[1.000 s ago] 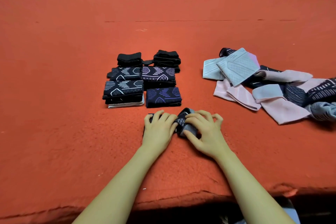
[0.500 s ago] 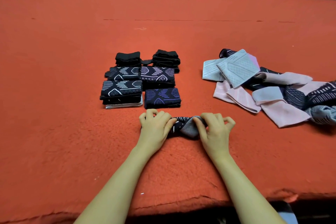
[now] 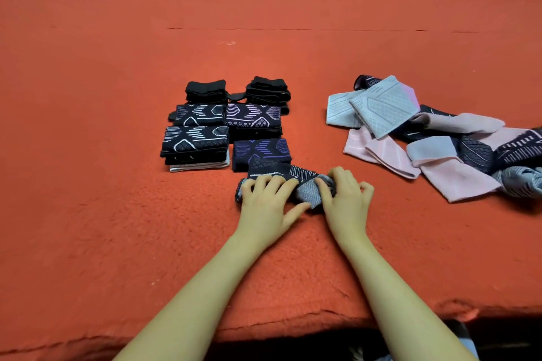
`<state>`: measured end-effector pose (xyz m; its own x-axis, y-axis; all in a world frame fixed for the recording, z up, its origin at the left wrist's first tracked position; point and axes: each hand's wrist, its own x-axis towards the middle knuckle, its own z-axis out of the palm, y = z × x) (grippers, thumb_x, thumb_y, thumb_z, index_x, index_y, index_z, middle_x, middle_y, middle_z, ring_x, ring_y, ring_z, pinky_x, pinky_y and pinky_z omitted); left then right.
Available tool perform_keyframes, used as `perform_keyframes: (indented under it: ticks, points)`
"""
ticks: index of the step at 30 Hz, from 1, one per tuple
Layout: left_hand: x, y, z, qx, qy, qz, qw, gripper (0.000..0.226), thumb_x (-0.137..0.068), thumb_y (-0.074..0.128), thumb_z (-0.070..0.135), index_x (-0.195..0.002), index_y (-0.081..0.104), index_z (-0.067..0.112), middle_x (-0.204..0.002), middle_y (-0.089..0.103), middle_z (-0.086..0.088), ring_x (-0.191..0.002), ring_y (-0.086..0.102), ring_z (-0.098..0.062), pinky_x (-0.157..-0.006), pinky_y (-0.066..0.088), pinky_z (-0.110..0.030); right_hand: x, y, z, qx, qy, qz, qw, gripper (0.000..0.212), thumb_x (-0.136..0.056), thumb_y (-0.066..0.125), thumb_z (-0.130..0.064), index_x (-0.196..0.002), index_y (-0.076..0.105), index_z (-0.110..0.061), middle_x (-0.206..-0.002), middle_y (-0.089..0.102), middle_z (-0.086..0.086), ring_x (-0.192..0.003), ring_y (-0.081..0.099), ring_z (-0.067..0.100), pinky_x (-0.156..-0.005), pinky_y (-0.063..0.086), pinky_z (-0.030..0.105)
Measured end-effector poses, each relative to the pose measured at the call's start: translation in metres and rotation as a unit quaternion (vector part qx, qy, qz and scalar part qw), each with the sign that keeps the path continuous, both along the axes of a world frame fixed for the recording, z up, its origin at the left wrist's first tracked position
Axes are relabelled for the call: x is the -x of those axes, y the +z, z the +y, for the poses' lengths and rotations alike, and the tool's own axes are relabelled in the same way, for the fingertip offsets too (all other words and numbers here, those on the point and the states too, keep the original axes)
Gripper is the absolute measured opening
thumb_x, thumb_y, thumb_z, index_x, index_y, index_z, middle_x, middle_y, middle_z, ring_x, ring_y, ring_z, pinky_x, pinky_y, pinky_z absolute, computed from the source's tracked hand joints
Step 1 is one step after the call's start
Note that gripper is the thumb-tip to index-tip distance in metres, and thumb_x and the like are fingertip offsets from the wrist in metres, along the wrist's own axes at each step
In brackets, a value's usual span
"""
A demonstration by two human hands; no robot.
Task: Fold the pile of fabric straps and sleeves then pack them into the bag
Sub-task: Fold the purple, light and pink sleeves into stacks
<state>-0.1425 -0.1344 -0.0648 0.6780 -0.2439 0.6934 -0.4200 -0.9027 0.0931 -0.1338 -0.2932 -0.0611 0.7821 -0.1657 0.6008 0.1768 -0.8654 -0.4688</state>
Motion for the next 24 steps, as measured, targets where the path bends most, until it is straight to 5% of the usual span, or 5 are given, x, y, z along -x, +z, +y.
perform_keyframes:
  ticks: [5,11,16,20,24]
  points:
    - [-0.002,-0.001,-0.022,0.098,0.033,0.062,0.993,0.044,-0.075,0.047,0.056,-0.101,0.069,0.028,-0.094,0.055,0.003,-0.092,0.04,-0.019,-0.078,0.032,-0.038,-0.002,0.002,-0.003,-0.069,0.009,0.028,0.997,0.026,-0.088,0.05,-0.044,-0.079,0.048,-0.02,-0.073,0.053,-0.006,-0.072,0.052,0.019,-0.076,0.019,0.031]
    - [-0.002,-0.002,-0.022,0.165,-0.033,-0.002,0.986,0.019,-0.081,0.055,0.037,-0.084,0.066,0.022,-0.104,0.05,0.009,-0.101,0.043,-0.019,-0.079,0.022,-0.031,0.008,0.002,0.0,-0.057,0.087,-0.016,0.994,0.025,-0.086,0.047,-0.043,-0.079,0.054,-0.021,-0.075,0.053,-0.009,-0.072,0.049,0.011,-0.075,0.021,0.028]
    - [0.005,0.006,-0.018,0.274,0.031,0.025,0.961,0.021,-0.082,0.054,0.038,-0.08,0.064,0.019,-0.097,0.056,0.004,-0.097,0.044,-0.015,-0.076,0.015,-0.026,0.021,0.009,0.004,-0.105,0.163,-0.041,0.98,0.027,-0.088,0.046,-0.036,-0.097,0.064,-0.017,-0.087,0.057,-0.019,-0.09,0.036,-0.023,-0.077,0.023,0.031]
    - [0.004,0.009,-0.014,0.319,0.061,0.054,0.944,0.024,-0.083,0.052,0.04,-0.075,0.059,0.018,-0.098,0.056,0.001,-0.096,0.043,-0.013,-0.081,0.014,-0.024,0.026,0.003,0.002,-0.146,0.194,0.0,0.97,0.012,-0.087,0.048,-0.04,-0.097,0.056,-0.04,-0.09,0.061,-0.022,-0.089,0.045,-0.012,-0.085,0.023,0.022]
    - [0.005,0.014,-0.013,0.282,0.106,0.032,0.953,0.026,-0.082,0.052,0.039,-0.069,0.056,0.016,-0.095,0.055,-0.001,-0.095,0.04,-0.018,-0.081,0.014,-0.026,0.03,0.007,0.007,-0.194,0.175,0.013,0.965,0.005,-0.082,0.061,-0.029,-0.084,0.056,-0.031,-0.072,0.057,-0.019,-0.078,0.046,-0.012,-0.081,0.025,0.028]
